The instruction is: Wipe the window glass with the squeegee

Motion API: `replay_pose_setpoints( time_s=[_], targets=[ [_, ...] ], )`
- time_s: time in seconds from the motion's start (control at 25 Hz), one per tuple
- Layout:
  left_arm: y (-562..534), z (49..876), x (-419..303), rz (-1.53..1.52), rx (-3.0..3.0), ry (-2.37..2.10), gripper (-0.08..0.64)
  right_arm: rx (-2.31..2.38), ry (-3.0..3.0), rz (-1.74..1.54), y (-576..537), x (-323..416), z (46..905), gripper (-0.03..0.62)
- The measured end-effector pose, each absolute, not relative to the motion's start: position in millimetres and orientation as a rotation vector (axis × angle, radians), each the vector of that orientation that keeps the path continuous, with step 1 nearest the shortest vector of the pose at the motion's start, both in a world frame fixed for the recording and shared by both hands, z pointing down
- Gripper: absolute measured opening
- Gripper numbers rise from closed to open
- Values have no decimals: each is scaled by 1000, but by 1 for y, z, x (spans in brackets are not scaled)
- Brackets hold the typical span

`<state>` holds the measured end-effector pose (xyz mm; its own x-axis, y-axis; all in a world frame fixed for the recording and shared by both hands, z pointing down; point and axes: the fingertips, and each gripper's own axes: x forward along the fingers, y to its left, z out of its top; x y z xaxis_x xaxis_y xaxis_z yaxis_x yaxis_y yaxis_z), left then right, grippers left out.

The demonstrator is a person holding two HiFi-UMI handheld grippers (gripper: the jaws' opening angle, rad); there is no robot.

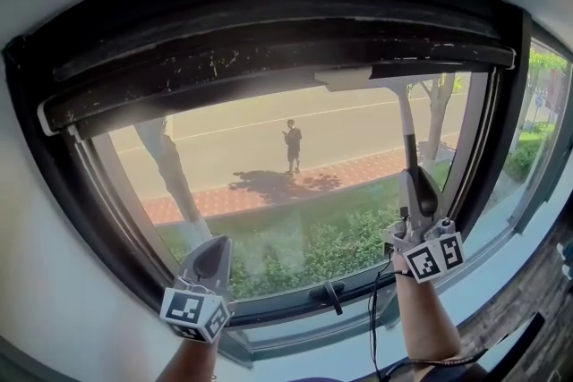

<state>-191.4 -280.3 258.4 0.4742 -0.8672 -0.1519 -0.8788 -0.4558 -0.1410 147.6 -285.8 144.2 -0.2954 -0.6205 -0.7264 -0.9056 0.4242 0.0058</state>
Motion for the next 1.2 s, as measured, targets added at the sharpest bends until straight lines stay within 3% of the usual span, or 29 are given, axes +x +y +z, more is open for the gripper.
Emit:
replay_pose_setpoints(
  time_s=[1.2],
  targets=[
    [-246,294,-175,1,-2579,1526,-9,-1328,2105,397,-267,151,224,101]
  ],
)
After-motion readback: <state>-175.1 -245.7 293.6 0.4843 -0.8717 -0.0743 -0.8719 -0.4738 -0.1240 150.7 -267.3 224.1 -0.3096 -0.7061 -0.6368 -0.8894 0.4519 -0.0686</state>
